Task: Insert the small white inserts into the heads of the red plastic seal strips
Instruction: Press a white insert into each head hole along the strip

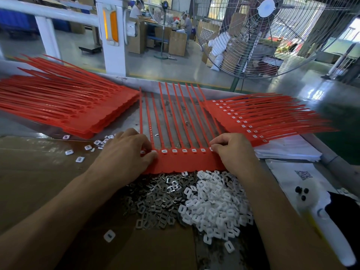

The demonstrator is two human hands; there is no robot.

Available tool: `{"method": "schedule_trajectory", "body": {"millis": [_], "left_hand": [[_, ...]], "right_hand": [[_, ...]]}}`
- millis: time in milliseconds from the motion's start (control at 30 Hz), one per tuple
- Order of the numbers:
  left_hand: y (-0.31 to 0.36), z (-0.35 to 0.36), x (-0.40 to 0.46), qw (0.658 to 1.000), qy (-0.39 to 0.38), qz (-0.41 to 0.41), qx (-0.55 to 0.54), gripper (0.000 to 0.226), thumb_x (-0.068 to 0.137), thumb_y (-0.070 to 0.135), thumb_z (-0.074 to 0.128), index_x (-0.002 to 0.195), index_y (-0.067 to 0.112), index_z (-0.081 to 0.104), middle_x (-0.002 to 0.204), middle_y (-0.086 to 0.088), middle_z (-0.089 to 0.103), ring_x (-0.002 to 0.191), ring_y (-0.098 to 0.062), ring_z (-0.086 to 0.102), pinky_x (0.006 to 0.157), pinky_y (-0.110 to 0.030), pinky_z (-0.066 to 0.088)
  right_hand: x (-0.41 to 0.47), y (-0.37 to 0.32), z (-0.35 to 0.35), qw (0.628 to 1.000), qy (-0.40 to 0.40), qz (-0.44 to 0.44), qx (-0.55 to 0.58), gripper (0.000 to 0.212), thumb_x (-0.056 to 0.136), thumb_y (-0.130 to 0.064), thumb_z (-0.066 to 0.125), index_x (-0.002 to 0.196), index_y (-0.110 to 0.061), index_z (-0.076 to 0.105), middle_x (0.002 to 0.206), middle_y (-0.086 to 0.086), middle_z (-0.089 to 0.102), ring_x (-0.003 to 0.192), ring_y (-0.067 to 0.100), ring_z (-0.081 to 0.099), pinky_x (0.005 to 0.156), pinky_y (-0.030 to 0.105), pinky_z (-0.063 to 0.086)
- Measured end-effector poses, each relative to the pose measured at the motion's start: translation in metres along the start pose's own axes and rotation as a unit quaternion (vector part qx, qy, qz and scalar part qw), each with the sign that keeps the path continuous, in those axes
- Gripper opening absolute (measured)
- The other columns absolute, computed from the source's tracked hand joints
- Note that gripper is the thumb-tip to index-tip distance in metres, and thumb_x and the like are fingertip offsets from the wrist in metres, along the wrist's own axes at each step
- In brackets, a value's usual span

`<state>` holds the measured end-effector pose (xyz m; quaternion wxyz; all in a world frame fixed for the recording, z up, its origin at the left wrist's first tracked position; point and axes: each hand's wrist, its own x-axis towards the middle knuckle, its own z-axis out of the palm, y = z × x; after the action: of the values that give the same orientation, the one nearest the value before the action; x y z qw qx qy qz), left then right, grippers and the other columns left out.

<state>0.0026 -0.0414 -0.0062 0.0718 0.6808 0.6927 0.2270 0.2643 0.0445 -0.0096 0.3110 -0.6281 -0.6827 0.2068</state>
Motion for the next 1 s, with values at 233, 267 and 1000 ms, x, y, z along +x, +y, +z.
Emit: {"method": "schedule_trajectory", "body": {"millis": [233, 267, 1000], "left_hand": [[0.0006, -0.0004, -0.0009, 1.000, 0.005, 0.003, -0.002, 0.023, 0.088, 0.055, 0.063, 0.100, 0.036, 0.068, 0.107, 0.009, 0.054, 0.108, -0.016, 0.053, 0.096, -0.039, 0.045], [0.0008, -0.0006, -0.0007, 1.000, 0.004, 0.003, -0.001, 0.023, 0.089, 0.055, 0.063, 0.101, 0.036, 0.068, 0.109, 0.008, 0.054, 0.109, -0.016, 0.053, 0.096, -0.038, 0.045], [0.0025, -0.0005, -0.0001, 1.000, 0.002, -0.001, -0.001, 0.024, 0.089, 0.054, 0.063, 0.102, 0.035, 0.068, 0.113, 0.008, 0.055, 0.110, -0.016, 0.053, 0.097, -0.036, 0.044]], "right_hand": [[-0.0007, -0.0038, 0.0017, 0.999, 0.025, -0.009, -0.048, 0.007, 0.091, -0.020, 0.076, 0.097, -0.019, 0.079, 0.091, -0.009, 0.073, 0.078, 0.003, 0.063, 0.070, 0.021, 0.045], [-0.0008, -0.0047, 0.0023, 0.998, 0.026, -0.004, -0.057, 0.010, 0.090, -0.023, 0.078, 0.098, -0.018, 0.078, 0.093, -0.006, 0.074, 0.080, 0.008, 0.064, 0.072, 0.025, 0.046], [-0.0070, -0.0073, 0.0014, 0.992, 0.025, -0.012, -0.124, 0.014, 0.090, -0.037, 0.076, 0.085, -0.023, 0.074, 0.073, -0.010, 0.067, 0.066, 0.003, 0.059, 0.053, 0.022, 0.037]]}}
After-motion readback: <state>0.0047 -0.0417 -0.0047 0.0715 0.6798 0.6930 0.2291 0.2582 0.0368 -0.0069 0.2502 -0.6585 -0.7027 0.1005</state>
